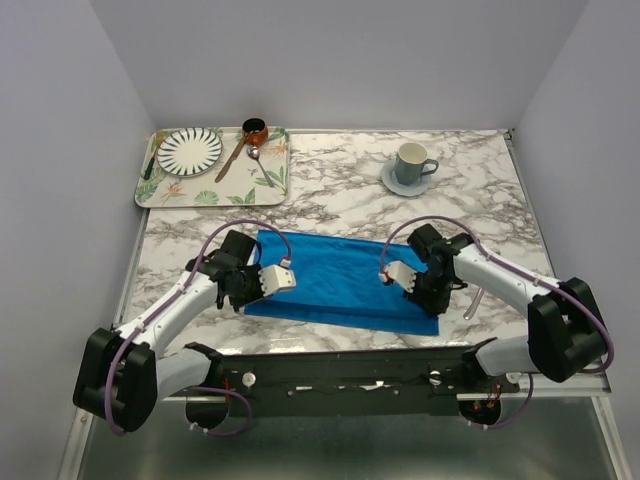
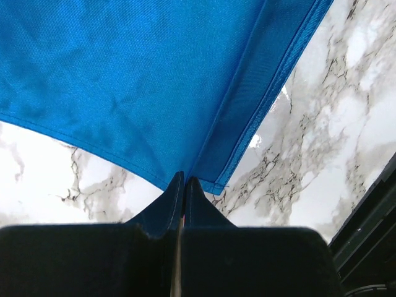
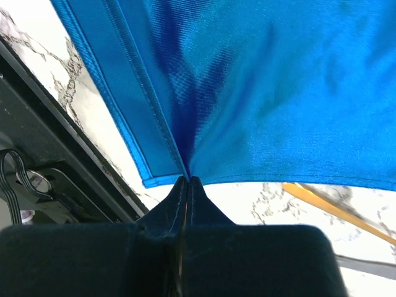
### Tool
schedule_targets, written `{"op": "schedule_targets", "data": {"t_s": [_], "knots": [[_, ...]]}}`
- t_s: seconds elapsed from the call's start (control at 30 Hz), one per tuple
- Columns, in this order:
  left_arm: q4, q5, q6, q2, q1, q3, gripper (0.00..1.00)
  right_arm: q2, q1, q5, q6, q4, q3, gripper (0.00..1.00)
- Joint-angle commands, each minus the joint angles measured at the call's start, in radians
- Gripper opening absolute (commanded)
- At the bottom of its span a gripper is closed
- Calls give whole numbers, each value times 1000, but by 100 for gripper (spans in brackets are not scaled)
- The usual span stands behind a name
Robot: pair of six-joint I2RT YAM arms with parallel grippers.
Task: Fold the napkin into a case and place the utensils inside
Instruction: Fold and flatten the napkin at the center of the board, then smooth out the rectangle-folded napkin at the center of the board.
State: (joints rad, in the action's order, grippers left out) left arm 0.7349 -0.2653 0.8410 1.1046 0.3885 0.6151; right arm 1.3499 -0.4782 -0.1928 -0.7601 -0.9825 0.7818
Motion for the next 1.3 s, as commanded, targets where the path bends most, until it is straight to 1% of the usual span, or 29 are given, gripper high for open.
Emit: {"op": "schedule_targets", "data": {"t_s": [0.0,0.07,0.1,0.13,0.17,0.2,0.23,0.3,0.33,0.43,0.5,0.57,0.63,0.7,0.73,0.8,0.97,1.07,1.27], "knots": [[-2,-11,-7,15,7,6,0,45,-11,-16,1,25,-27,5],[1,-3,6,14,6,-1,0,43,-11,-13,-7,30,-32,7],[3,-2,7,15,7,-5,0,41,-13,-13,-8,27,-33,17],[7,-2,10,14,7,-5,10,40,-11,-14,-15,22,-33,28],[14,-5,13,12,7,-2,17,31,-11,-19,-16,2,-30,40],[30,-11,13,-5,7,3,24,20,-11,-33,-19,-11,-26,54],[44,-28,15,-14,7,9,34,8,-11,-42,-22,-25,-7,58],[87,-60,9,-61,7,40,43,-43,-13,-71,-16,-76,20,65],[99,-69,6,-75,7,54,51,-58,-11,-79,-1,-90,37,67],[126,-92,-32,-98,6,106,58,-90,-10,-92,40,-108,100,70],[97,-94,-60,-77,7,130,58,-78,-8,-92,67,-85,125,70],[61,-88,-101,-43,7,137,58,-16,-8,-88,94,-58,135,70],[3,-72,-138,32,7,138,58,58,-8,-56,122,-24,142,66],[-35,-57,-149,110,6,143,55,98,-8,-15,137,31,143,64],[-49,-45,-155,133,7,143,52,113,-8,-1,146,47,151,64],[-89,-17,-158,176,7,127,49,167,-8,29,150,83,163,64],[-118,23,-143,224,7,72,38,259,-7,64,150,139,203,63],[-123,47,-131,224,7,26,32,310,-7,78,143,174,218,63],[-109,58,-132,202,9,-20,31,416,-8,87,133,202,273,63]]}}
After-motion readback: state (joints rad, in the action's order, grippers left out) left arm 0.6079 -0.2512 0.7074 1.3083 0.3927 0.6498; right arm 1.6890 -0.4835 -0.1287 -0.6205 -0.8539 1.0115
